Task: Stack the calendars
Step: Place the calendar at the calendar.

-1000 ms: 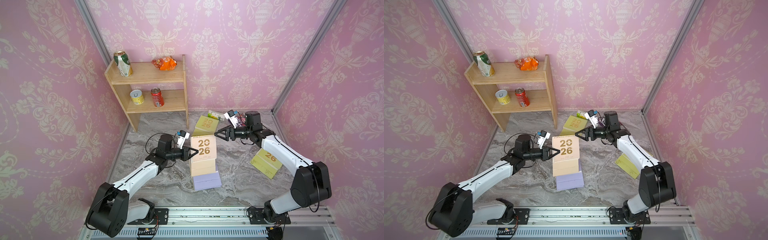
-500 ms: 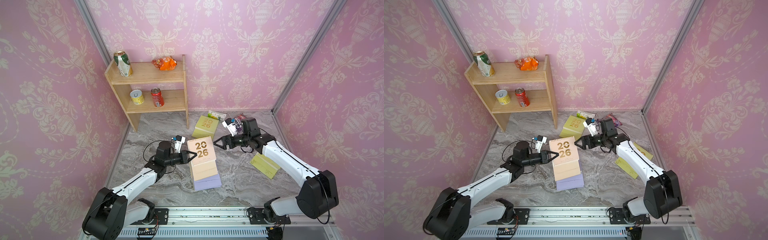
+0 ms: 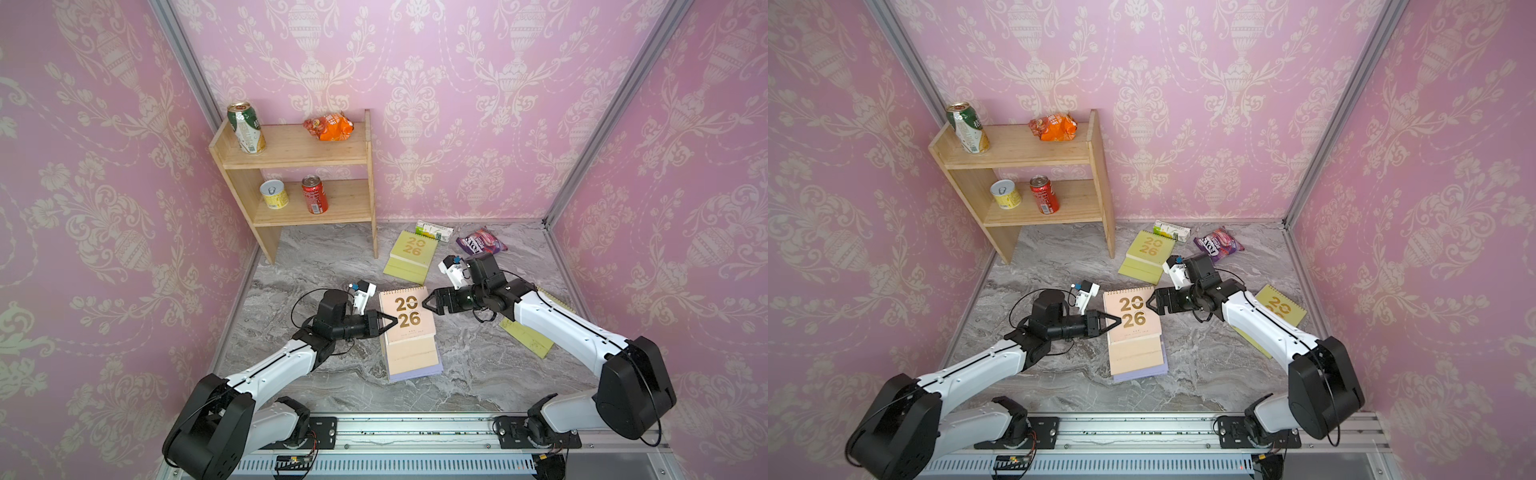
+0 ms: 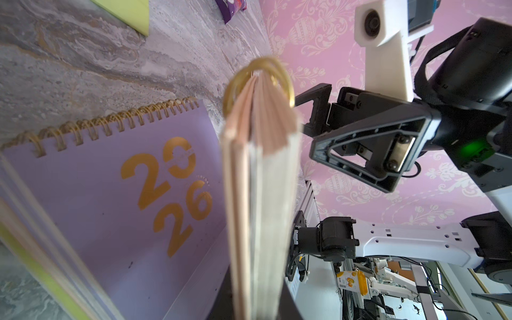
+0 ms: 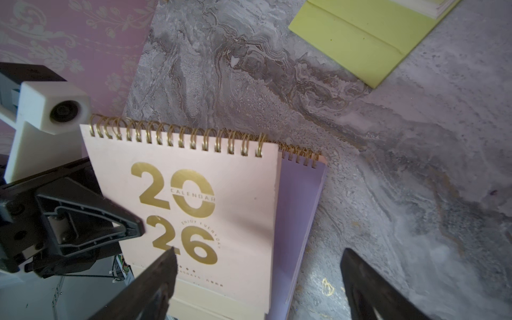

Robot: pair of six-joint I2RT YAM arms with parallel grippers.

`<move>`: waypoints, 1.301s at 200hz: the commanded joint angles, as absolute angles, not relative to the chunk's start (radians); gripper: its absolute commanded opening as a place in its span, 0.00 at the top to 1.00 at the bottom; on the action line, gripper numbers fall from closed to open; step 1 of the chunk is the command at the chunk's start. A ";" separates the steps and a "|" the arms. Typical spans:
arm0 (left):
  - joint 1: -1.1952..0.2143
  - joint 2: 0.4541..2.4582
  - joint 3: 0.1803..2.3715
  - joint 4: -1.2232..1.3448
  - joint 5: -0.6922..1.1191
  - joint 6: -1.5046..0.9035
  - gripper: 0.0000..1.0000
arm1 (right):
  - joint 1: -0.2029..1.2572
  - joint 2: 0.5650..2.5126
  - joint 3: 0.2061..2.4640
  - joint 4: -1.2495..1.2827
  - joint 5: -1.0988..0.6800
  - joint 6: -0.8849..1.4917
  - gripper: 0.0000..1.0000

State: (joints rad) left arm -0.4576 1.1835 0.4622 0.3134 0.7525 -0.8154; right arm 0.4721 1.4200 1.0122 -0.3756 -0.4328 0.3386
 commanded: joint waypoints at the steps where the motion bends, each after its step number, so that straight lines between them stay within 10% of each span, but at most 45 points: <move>1: -0.473 1.171 0.446 0.362 0.760 -0.846 1.00 | 0.489 1.382 1.000 -0.374 -0.377 0.377 0.07; 179: -0.483 1.266 0.363 0.444 0.673 -0.887 0.99 | 0.574 1.511 1.025 -0.353 -0.340 0.425 0.07; 260: -0.485 1.223 0.444 0.165 0.593 -0.788 0.35 | 0.574 1.530 1.049 -0.362 -0.333 0.417 0.07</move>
